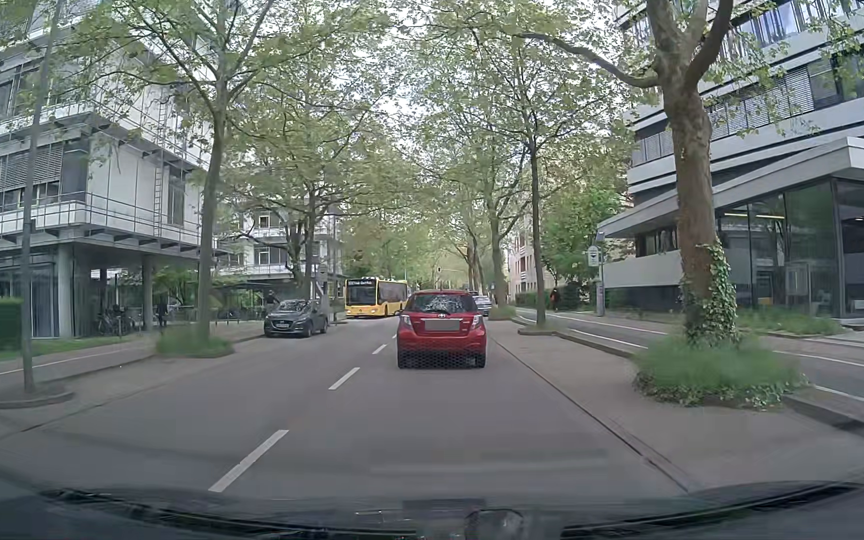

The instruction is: Follow the waypoints while adhering to traffic rules and regulations

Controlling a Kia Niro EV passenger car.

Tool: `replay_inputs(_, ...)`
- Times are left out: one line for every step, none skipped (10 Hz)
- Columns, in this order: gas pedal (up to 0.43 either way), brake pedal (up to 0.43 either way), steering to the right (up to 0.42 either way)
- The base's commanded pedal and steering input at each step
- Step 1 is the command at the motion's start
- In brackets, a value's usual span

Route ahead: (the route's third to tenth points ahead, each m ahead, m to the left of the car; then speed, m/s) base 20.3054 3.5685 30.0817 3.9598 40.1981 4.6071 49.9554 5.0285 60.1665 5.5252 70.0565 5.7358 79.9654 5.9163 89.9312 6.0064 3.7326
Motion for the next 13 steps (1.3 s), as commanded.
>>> replay_inputs(0.000, 0.152, 0.002)
replay_inputs(0.000, 0.146, 0.000)
replay_inputs(0.000, 0.146, -0.004)
replay_inputs(0.000, 0.146, -0.010)
replay_inputs(0.000, 0.134, -0.014)
replay_inputs(0.000, 0.110, -0.014)
replay_inputs(0.000, 0.085, -0.014)
replay_inputs(0.000, 0.067, -0.013)
replay_inputs(0.000, 0.061, -0.013)
replay_inputs(0.000, 0.030, -0.011)
replay_inputs(0.000, 0.000, -0.009)
replay_inputs(0.000, 0.000, -0.005)
replay_inputs(0.000, 0.000, -0.002)
